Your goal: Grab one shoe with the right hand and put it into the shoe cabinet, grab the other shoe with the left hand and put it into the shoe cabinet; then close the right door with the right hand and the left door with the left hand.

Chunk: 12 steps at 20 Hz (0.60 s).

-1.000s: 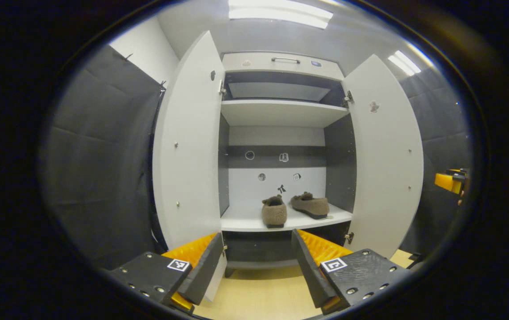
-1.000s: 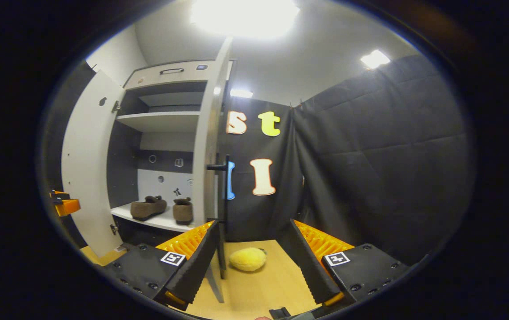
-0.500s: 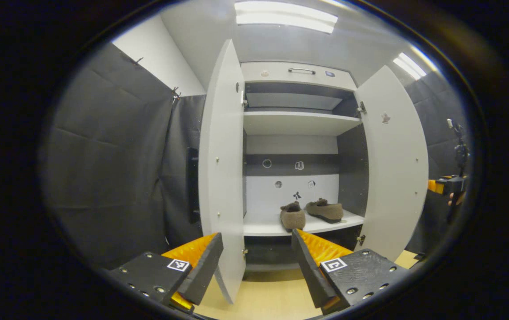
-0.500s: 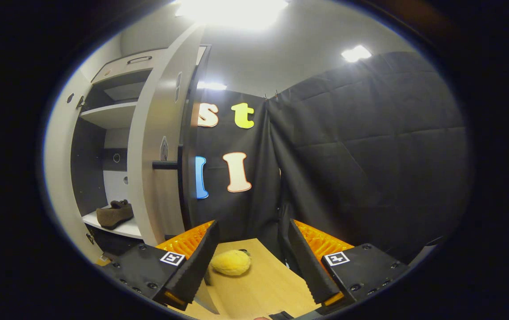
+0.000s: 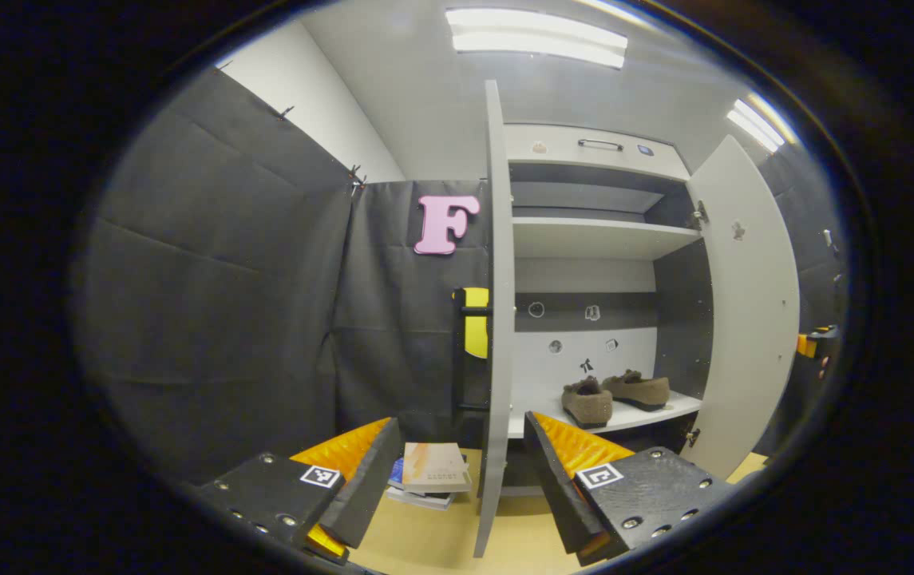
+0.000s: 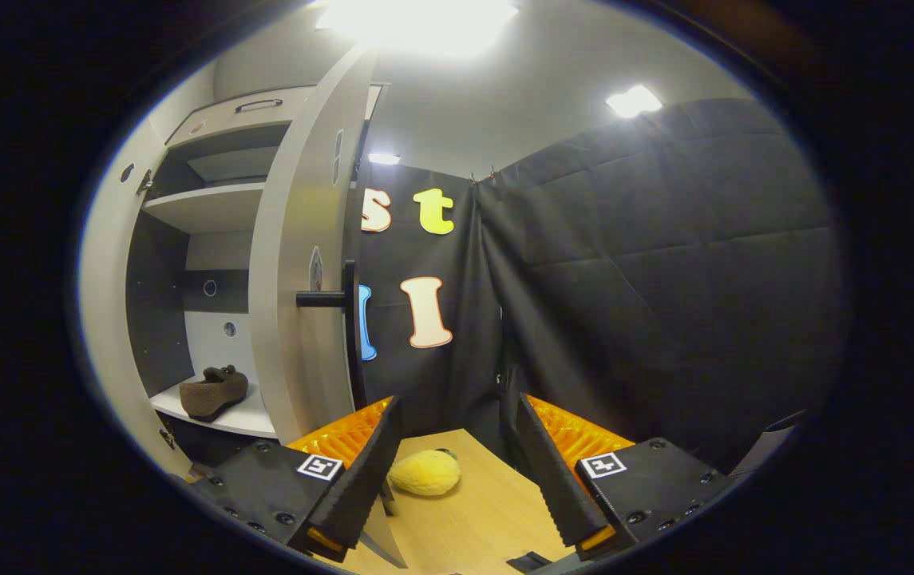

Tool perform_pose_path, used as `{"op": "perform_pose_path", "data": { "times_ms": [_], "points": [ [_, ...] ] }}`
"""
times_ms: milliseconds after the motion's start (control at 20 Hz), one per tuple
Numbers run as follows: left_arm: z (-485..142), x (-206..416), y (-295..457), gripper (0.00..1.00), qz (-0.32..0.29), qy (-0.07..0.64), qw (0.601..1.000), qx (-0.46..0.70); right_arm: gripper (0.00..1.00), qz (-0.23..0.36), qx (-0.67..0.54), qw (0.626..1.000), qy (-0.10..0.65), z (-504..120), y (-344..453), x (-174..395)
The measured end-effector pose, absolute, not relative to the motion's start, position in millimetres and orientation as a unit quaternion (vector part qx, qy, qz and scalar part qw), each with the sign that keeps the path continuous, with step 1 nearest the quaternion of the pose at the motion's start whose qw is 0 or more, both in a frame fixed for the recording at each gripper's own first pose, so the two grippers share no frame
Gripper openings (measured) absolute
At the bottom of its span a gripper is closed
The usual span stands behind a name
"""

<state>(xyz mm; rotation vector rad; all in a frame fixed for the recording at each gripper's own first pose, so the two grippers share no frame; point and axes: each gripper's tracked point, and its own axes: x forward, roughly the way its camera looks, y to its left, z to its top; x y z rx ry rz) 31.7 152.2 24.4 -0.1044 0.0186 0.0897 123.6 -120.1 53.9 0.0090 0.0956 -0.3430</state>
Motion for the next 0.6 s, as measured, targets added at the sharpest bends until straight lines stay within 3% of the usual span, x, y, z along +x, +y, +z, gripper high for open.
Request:
{"op": "perform_pose_path", "data": {
  "times_ms": [150,200,600],
  "points": [
    [20,39,165,0.93,0.046,0.009,0.997,-0.055,0.88,-0.156,0.004,0.987,0.044,53,-99,123],
    [17,40,167,0.93,0.046,0.01,0.997,-0.056,0.93,-0.153,0.005,0.987,0.044,54,-91,123],
    [-1,55,189,0.93,0.043,0.021,0.997,-0.061,0.93,-0.132,0.004,0.99,0.043,52,-49,130]
  ]
}}
